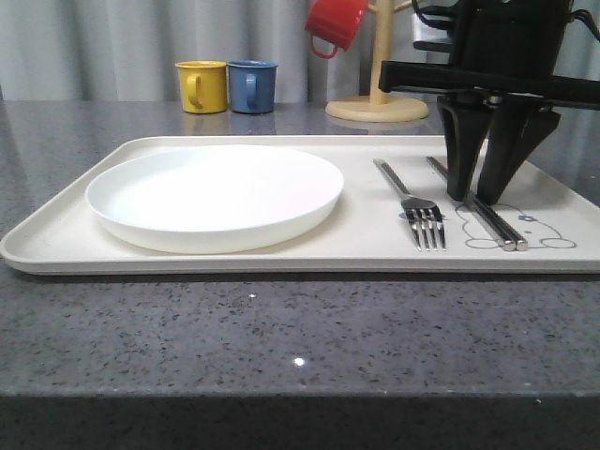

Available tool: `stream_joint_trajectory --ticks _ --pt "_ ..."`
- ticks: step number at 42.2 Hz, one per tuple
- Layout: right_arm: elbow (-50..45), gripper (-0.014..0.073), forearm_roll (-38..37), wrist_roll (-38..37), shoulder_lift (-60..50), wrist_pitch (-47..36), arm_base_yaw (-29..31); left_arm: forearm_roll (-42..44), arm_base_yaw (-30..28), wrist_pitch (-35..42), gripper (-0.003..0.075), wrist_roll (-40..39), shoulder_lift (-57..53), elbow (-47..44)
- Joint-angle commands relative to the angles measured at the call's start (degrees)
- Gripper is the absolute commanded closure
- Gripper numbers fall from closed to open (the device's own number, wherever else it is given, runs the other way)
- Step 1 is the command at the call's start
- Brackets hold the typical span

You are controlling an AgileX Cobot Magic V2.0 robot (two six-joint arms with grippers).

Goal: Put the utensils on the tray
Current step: 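Place the chopsticks on the tray beside the fork with the right gripper, then move the right gripper to the steel spoon and grasp it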

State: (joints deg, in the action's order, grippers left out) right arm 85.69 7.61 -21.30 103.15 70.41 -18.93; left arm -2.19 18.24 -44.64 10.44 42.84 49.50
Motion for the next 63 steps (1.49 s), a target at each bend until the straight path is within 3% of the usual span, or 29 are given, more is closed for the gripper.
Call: stream_joint_trajectory --ticks 1,11,17,34,41,50,63 --pt "1.8 0.0273 -0.4 0.2 -2.7 -0.4 0.1 -0.2 0.4 4.2 0.0388 -0.5 -0.3 1.4" --pt "1.9 0.0272 -3.1 3.6 -6.4 -0.2 0.1 -0.2 0.4 4.2 0.0388 -0.5 -0.3 1.4" --pt "1.8 0.0272 -7.6 9.1 -10.7 4.8 2.6 -0.2 0.4 4.2 0.0388 -0.5 -0.3 1.4" --pt "-4.9 0.0272 -9.2 24.0 -16.1 6.2 24.9 -0.2 0.4 4.2 0.0388 -0.5 -0.3 1.4" --pt "-5.8 0.0272 -8.6 25.3 -15.1 4.2 32.3 -0.2 0.4 4.2 0.0388 -0.5 -0.3 1.4" --pt "-5.8 0.0273 -7.0 30.0 -11.5 2.5 32.9 -0.2 0.4 4.2 0.0388 -0.5 -0.3 1.4" --pt "-5.7 0.0275 -6.2 30.2 -7.1 0.4 32.9 -0.2 0.4 4.2 0.0388 -0.5 -0.3 1.4"
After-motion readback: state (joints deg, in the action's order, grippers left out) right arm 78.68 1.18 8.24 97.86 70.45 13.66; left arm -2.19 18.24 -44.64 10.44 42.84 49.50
